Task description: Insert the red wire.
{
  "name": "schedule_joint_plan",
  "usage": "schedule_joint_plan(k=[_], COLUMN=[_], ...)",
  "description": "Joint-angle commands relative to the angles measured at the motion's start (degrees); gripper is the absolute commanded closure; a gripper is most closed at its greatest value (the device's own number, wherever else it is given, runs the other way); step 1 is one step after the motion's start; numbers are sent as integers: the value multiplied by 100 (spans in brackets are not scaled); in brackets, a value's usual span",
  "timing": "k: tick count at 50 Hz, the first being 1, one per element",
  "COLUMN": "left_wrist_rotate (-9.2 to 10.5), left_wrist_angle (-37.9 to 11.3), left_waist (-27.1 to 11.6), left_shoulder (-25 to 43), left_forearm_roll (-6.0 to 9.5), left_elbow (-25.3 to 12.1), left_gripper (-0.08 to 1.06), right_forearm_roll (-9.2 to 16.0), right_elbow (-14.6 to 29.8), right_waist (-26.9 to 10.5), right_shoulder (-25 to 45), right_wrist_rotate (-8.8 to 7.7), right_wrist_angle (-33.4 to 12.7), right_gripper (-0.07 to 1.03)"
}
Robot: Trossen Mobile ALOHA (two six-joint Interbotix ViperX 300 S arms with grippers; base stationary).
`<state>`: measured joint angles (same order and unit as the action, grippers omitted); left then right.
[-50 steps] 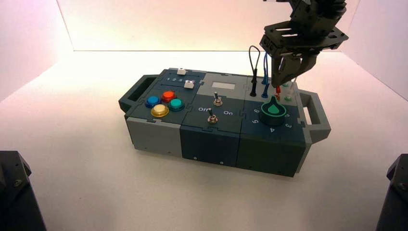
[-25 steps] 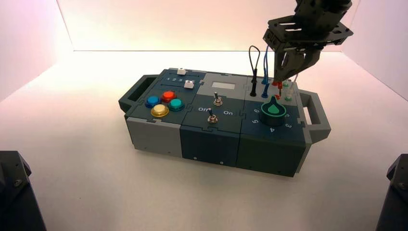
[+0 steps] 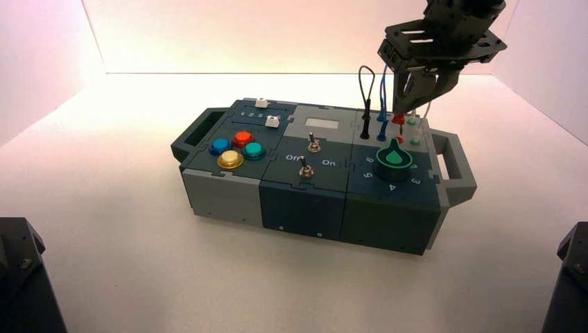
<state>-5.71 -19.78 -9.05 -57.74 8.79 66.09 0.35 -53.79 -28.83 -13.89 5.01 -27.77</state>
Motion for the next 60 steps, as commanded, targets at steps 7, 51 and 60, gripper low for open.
schedule_joint_plan(k=[7,51,60], left_wrist_rotate=[0,9,0], left_wrist_angle=[35,53,62], left_waist=[-9,-18,-9], left_shoulder=[35,44,44], left_forearm_roll=[0,9,9], left_elbow=[-123,-123,-132], left_gripper=[101,101,101], right_forearm_roll=[-9,79,105], right_elbow=[158,79,70], right_waist=[44,44,44], right_shoulder=[-35,237,220], right_wrist_rotate=[9,9,9], right_wrist_angle=[88,220,229], right_gripper=[99,99,99])
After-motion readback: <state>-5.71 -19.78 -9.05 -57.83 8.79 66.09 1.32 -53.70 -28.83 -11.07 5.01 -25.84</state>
